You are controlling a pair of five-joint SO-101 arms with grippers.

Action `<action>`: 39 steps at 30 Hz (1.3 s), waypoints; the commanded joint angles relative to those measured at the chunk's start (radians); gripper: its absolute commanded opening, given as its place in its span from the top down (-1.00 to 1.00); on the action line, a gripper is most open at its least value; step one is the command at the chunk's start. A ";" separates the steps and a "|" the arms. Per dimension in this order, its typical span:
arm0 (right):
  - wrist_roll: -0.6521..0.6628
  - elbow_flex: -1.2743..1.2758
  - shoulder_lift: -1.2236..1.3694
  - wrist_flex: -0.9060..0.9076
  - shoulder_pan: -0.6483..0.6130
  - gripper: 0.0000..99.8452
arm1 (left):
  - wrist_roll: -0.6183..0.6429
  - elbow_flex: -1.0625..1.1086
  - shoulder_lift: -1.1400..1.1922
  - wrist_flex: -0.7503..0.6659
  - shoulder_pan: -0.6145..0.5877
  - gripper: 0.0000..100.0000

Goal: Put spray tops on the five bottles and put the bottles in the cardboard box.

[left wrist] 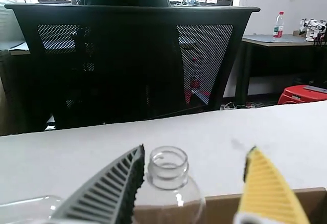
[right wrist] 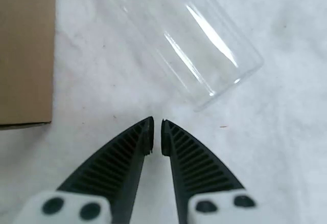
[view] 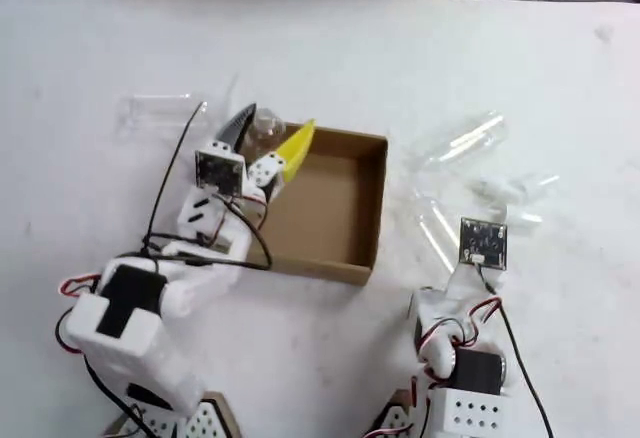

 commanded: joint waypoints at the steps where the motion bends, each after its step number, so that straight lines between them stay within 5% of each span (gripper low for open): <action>1: 0.008 0.009 -0.005 0.004 -0.005 0.97 | 0.012 0.068 -0.186 0.032 0.005 0.53; 4: 0.008 0.009 -0.005 0.004 -0.005 0.97 | 0.012 0.080 -0.340 0.209 0.005 0.54; 10: 0.008 0.009 -0.005 0.004 -0.005 0.97 | 0.127 0.005 -0.759 0.824 -0.018 0.54; 15: 0.008 0.009 -0.005 0.004 -0.005 0.97 | 0.204 -0.226 -1.038 1.395 -0.031 0.54; 19: 0.008 0.009 -0.005 0.004 -0.005 0.97 | 0.192 -0.436 -1.069 1.712 -0.051 0.54; 24: 0.008 0.009 -0.005 0.004 -0.005 0.97 | -0.040 -0.644 -0.946 1.942 -0.117 0.55; 33: 0.008 0.009 -0.005 0.004 -0.005 0.97 | -0.695 -1.082 -0.515 2.308 -0.286 0.55; 39: 0.008 0.009 -0.005 0.004 -0.005 0.97 | -1.007 -1.097 -0.309 2.424 -0.295 0.55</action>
